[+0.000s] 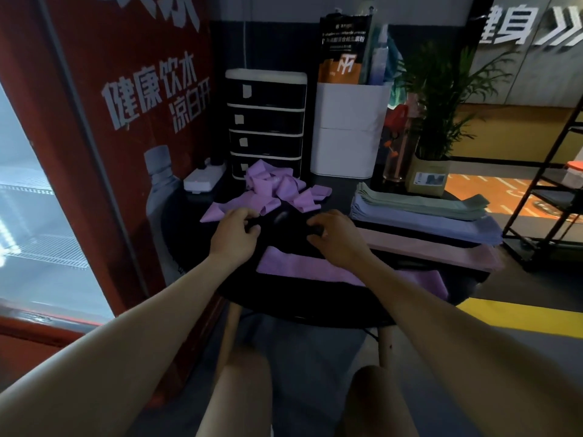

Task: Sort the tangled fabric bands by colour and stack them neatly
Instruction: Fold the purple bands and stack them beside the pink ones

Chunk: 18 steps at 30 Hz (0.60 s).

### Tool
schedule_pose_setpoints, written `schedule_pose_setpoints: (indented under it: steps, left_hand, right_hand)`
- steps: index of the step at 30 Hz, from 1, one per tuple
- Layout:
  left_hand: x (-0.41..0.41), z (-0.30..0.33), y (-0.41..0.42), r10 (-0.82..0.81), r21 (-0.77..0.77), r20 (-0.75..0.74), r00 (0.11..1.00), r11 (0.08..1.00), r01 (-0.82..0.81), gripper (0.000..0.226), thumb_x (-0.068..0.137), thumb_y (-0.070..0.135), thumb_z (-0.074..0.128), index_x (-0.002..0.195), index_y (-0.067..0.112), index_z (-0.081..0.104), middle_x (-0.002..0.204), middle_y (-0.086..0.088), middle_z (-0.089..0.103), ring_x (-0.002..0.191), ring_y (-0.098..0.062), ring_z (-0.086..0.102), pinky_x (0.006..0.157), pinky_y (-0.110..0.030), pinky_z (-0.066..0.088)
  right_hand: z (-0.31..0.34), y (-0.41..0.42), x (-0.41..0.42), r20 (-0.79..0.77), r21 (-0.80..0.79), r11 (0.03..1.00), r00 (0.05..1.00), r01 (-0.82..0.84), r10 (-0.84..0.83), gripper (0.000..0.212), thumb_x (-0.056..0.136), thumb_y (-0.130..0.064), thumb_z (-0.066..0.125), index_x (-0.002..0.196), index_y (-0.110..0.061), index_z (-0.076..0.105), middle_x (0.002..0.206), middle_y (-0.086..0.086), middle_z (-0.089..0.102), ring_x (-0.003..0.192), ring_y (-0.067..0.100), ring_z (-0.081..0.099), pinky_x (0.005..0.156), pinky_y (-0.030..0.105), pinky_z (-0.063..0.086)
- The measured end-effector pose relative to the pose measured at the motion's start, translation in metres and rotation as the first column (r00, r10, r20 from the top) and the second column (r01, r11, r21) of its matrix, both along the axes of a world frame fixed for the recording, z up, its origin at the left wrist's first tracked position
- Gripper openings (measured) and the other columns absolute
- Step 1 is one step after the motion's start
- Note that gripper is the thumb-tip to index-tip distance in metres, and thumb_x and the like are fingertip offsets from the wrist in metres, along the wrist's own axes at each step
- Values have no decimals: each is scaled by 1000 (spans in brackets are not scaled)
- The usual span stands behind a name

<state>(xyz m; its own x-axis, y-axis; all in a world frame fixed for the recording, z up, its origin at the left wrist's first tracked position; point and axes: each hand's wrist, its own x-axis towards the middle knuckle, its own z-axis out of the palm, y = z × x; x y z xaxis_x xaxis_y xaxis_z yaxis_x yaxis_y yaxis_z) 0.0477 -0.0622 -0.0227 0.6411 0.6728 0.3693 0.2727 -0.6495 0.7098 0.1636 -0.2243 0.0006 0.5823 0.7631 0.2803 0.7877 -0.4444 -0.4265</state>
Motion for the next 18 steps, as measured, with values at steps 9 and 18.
schedule_pose_setpoints:
  steps: [9,18]
  left_hand:
    - [21,-2,68,88,277,-243,966,961,-18,44,83,8,61,126,11,53,127,-11,47,116,-28,45,93,-37,39]
    - [15,-10,125,204,528,-463,862,845,83,35,91,22,51,126,24,51,128,1,47,122,-19,38,95,-32,25]
  right_hand:
    - [4,91,34,-78,-13,996,993,-86,85,25,86,-6,58,109,-1,64,111,17,65,104,30,59,92,38,46]
    - [-13,142,58,-78,-19,990,988,-137,135,32,85,-8,60,116,-3,62,115,15,63,104,29,59,85,28,43]
